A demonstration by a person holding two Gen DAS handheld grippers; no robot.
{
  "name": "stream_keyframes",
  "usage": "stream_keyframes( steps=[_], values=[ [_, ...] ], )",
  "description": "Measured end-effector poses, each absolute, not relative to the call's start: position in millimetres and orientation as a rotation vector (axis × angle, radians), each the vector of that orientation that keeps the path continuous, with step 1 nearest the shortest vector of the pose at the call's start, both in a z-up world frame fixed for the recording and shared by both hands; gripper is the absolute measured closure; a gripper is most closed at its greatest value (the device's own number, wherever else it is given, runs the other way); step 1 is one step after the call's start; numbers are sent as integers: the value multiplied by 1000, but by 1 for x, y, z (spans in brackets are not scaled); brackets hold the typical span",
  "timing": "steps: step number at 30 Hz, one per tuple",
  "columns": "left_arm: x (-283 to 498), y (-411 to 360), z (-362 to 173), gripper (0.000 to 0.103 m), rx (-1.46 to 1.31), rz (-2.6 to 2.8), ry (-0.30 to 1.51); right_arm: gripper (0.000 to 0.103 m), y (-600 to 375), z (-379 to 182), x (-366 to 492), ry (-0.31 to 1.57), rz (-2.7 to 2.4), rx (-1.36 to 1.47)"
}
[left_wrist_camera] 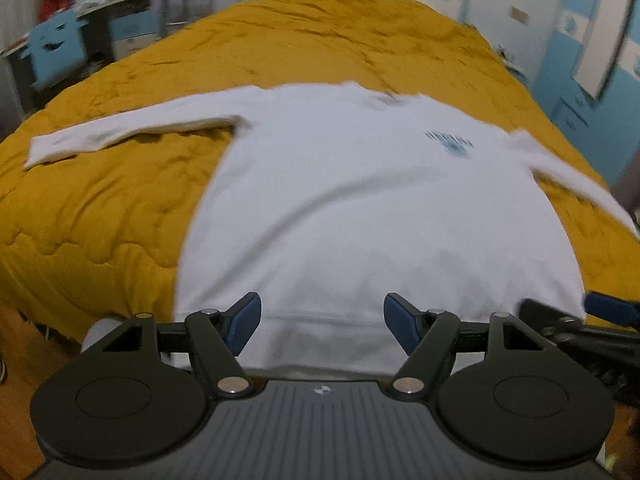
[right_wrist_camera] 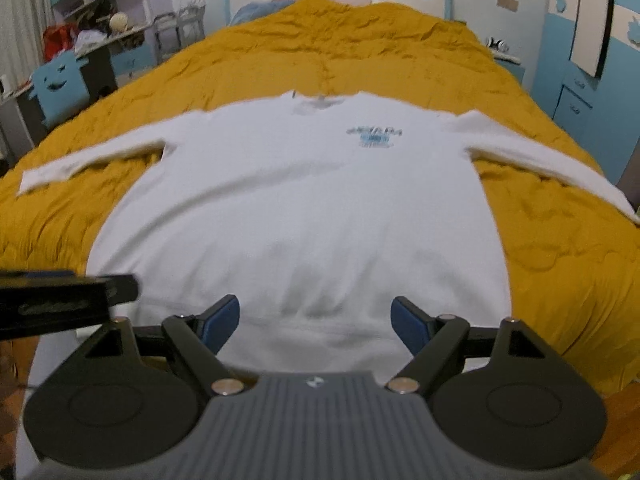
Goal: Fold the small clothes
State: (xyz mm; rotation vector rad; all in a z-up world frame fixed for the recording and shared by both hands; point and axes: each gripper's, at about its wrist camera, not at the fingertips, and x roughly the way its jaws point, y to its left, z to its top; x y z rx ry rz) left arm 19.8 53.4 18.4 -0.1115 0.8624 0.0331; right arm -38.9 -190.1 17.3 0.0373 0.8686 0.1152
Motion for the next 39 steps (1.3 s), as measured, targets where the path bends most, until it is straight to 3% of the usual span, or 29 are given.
stream_keyframes(
  steps=[2, 13, 18, 23, 28, 34, 38, 39],
  values=[
    [23, 74, 24, 28, -160, 78, 822, 24, -191, 22, -30, 858, 98, 41],
    [53, 232, 49, 27, -322, 337, 494, 24, -161, 26, 15, 875, 165, 15],
    [77, 331, 45, 34, -527, 414, 503, 24, -152, 20, 31, 806, 215, -22],
    [118, 421, 7, 36, -833, 347, 522, 24, -149, 11, 47, 814, 180, -56],
    [146, 473, -39, 37, -967, 433, 511, 23, -144, 1, 60, 833, 170, -46],
    [159, 507, -89, 43, -1062, 419, 451, 22, -139, -10, 65, 890, 178, -98],
    [164, 516, -94, 43, -1085, 384, 381, 22, -137, -12, 67, 892, 180, -116],
    [171, 520, -95, 48, -1091, 381, 380, 22, -137, -13, 68, 892, 173, -126]
  ],
)
